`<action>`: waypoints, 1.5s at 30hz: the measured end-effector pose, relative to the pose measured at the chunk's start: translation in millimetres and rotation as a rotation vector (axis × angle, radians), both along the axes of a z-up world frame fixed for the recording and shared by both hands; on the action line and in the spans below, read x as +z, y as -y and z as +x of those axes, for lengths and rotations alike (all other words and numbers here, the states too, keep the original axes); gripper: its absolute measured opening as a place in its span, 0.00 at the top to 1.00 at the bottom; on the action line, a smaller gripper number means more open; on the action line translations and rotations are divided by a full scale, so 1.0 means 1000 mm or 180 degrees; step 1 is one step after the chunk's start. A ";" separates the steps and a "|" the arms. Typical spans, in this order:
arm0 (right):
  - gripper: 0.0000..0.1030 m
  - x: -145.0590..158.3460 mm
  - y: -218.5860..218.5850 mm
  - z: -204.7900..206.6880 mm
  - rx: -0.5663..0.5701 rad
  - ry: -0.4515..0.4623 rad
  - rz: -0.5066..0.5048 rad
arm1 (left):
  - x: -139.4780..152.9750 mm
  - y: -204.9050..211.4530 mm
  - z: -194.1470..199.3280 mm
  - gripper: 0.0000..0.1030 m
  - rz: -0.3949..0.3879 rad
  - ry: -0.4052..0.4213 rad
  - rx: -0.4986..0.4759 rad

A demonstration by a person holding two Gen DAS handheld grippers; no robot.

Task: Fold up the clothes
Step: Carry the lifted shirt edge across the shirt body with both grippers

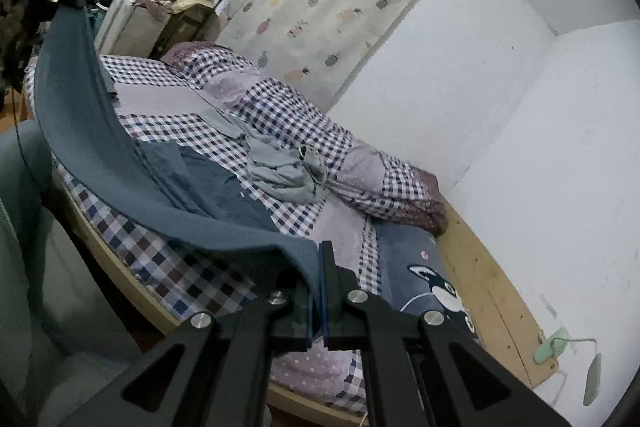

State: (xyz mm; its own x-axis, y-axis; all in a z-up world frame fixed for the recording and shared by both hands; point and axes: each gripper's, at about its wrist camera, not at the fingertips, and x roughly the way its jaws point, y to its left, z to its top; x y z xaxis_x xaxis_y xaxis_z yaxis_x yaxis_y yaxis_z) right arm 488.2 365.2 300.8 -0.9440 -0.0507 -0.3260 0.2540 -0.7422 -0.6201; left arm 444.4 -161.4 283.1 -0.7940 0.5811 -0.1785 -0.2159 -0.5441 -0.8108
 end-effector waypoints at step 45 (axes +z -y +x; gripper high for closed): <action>1.00 -0.104 -0.018 -0.482 -0.0141 0.1696 -0.0040 | -0.099 0.021 -0.445 0.98 -0.0386 0.1491 0.0453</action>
State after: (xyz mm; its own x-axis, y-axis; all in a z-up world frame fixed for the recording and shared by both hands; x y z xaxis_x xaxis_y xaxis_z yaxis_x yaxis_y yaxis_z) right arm 6.5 383.1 197.0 -0.6492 -0.0216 -0.7603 0.4996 -0.7658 -0.4048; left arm -0.6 -182.1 183.6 -0.6823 0.4258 -0.5943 0.2393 -0.6380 -0.7319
